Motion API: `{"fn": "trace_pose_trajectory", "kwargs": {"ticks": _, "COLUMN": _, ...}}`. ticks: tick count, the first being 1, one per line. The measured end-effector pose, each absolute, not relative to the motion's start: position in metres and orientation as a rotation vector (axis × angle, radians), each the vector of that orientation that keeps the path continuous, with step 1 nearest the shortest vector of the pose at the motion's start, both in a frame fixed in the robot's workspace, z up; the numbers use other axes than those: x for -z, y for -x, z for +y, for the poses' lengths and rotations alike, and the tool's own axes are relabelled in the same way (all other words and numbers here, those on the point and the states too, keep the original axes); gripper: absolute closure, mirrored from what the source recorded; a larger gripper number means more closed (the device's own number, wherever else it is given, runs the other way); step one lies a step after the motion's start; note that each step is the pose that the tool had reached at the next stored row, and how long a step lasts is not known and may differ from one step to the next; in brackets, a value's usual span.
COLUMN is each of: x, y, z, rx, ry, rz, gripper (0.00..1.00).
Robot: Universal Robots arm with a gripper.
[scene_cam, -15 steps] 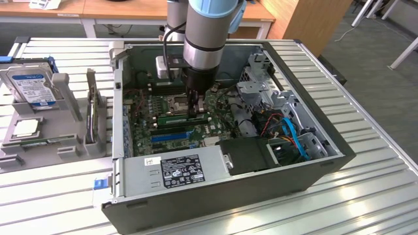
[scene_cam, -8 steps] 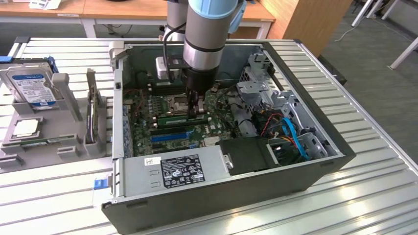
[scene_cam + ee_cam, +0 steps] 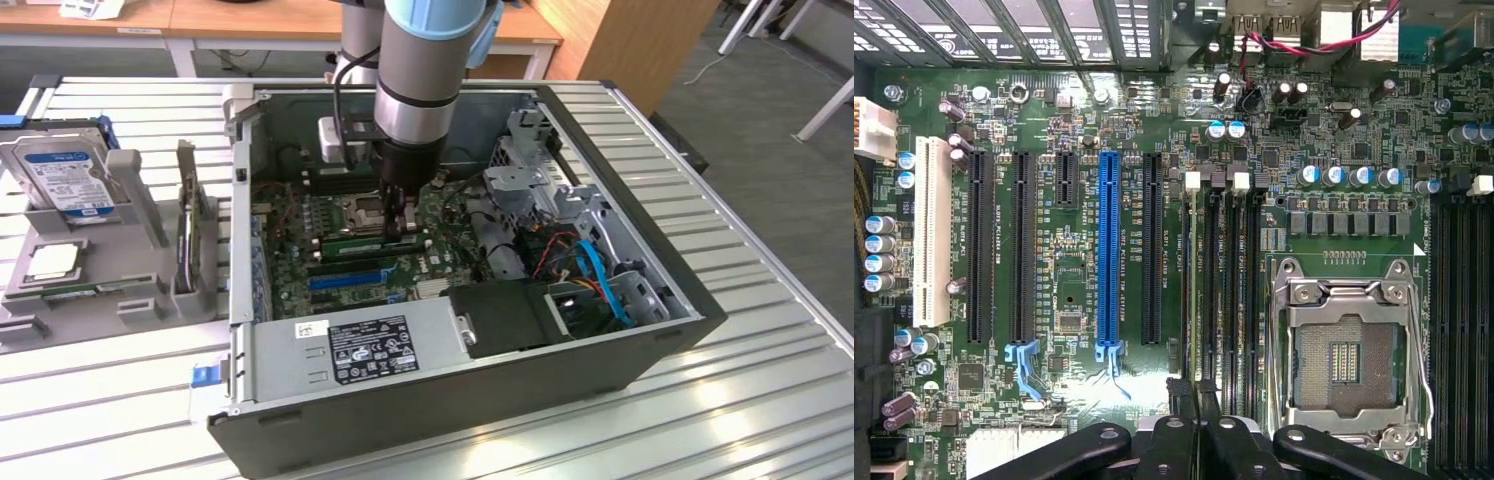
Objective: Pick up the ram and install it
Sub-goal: 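Insert the ram into the slot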
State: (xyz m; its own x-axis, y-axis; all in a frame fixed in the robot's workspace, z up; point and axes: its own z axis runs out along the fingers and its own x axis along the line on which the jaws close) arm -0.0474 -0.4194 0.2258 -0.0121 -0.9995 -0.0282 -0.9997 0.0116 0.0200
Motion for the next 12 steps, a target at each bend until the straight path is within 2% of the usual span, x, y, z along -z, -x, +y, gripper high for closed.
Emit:
{"fn": "trace_pose_trajectory", "kwargs": {"ticks": 6, "x": -0.2258, "y": 0.0474, "z": -0.4194, "rx": -0.053, "ry": 2.204, "rz": 2.230, "gripper": 0.87}}
{"fn": "trace_pose_trajectory", "kwargs": {"ticks": 7, "x": -0.2258, "y": 0.0474, "z": -0.4194, "rx": -0.053, "ry": 2.204, "rz": 2.230, "gripper": 0.81}}
{"fn": "trace_pose_trajectory", "kwargs": {"ticks": 12, "x": -0.2258, "y": 0.0474, "z": -0.4194, "rx": -0.053, "ry": 2.204, "rz": 2.230, "gripper": 0.81}}
